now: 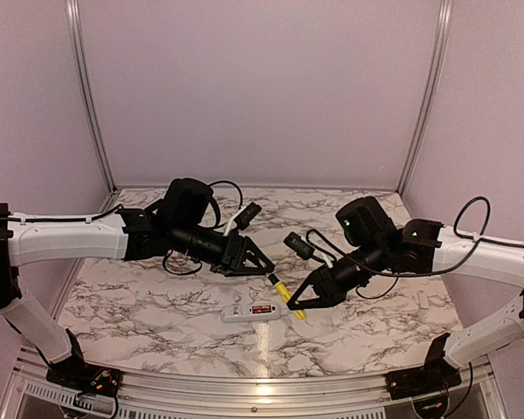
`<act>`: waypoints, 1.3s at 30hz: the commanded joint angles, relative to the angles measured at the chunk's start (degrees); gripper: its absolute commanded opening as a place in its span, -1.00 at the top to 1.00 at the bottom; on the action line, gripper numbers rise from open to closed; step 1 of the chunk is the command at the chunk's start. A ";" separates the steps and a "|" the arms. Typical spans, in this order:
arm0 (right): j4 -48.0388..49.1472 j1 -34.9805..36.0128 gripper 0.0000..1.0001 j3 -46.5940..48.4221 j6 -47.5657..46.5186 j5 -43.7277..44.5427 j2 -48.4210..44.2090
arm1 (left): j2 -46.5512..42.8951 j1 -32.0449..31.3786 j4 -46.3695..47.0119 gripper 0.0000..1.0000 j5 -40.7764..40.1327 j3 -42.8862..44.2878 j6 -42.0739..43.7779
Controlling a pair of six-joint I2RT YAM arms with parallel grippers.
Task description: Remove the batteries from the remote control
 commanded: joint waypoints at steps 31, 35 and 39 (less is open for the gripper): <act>12.57 0.44 -0.76 -0.33 12.53 22.72 -13.68 | -6.03 0.25 3.50 1.00 -8.32 3.56 -11.17; 16.84 0.49 -0.76 -2.10 13.13 24.57 -16.68 | -5.64 0.62 2.27 1.00 -9.48 6.14 -13.36; 20.03 0.44 -0.75 -3.14 13.02 25.93 -18.13 | -5.27 1.34 1.75 1.00 -9.77 8.82 -16.33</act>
